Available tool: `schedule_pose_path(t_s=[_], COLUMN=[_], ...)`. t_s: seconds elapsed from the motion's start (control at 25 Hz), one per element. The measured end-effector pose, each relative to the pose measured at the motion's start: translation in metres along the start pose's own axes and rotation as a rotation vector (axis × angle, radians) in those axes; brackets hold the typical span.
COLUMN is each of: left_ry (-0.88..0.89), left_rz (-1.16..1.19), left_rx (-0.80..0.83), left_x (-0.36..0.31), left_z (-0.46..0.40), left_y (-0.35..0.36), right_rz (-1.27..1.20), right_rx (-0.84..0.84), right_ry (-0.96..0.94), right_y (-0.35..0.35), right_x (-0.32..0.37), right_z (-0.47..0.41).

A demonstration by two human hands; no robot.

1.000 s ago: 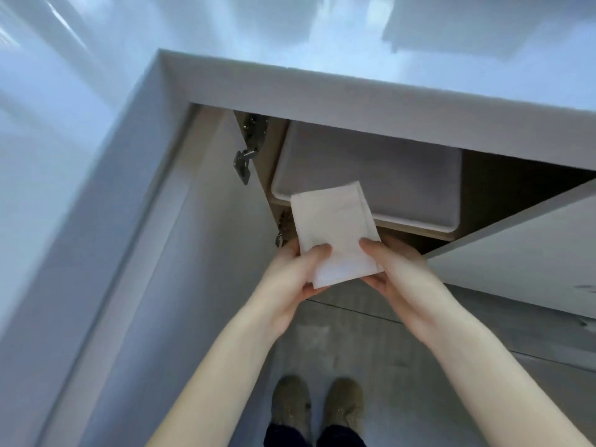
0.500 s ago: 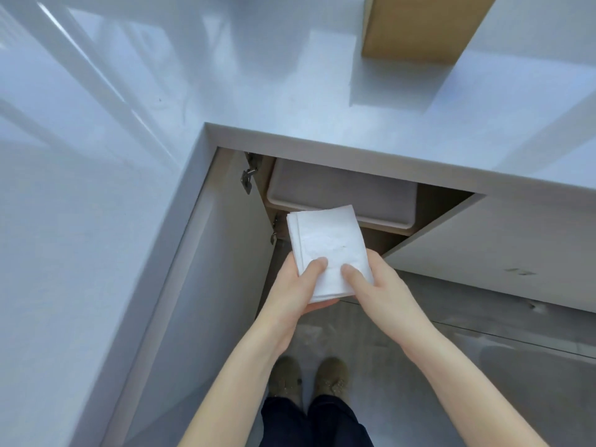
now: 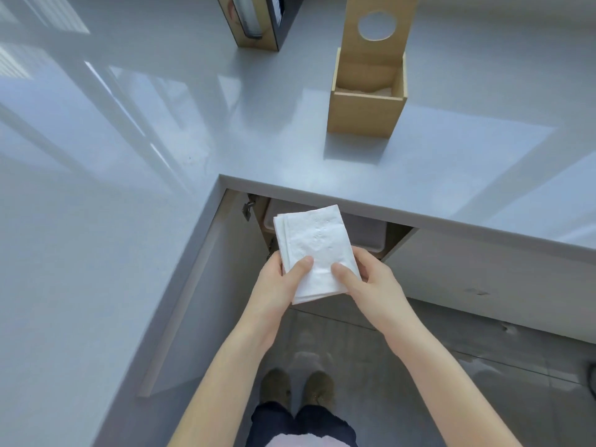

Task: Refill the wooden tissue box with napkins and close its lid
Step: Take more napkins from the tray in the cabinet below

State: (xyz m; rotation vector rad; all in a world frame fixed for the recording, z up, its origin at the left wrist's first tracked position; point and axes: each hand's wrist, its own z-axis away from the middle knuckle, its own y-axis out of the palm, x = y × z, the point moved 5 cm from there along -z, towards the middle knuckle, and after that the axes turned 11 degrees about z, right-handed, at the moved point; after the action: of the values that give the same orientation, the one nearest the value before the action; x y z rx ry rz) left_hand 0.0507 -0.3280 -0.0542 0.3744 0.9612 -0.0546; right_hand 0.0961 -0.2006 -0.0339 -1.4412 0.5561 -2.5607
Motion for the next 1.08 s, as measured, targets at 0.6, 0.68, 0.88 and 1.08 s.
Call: schedule_pose_path(t_s=[0.6, 0.68, 0.88, 1.08], left_ry=[0.09, 0.121, 0.122, 0.101], left_rz=[-0.014, 0.013, 0.086, -0.005], left_rx=[0.118, 0.13, 0.146, 0.179], left_x=[-0.096, -0.109, -0.138, -0.156], left_z=[-0.027, -0.038, -0.07, -0.097], left_y=[0.005, 0.007, 0.005, 0.008], right_rz=[0.083, 0.028, -0.283, -0.346], right_rx=[0.043, -0.018, -0.017, -0.141], right_ry=[-0.147, -0.097, 0.021, 0.031], right_y=[-0.057, -0.062, -0.05, -0.047], right_x=[0.074, 0.078, 0.084, 0.093], right_z=[-0.018, -0.031, -0.059, -0.079])
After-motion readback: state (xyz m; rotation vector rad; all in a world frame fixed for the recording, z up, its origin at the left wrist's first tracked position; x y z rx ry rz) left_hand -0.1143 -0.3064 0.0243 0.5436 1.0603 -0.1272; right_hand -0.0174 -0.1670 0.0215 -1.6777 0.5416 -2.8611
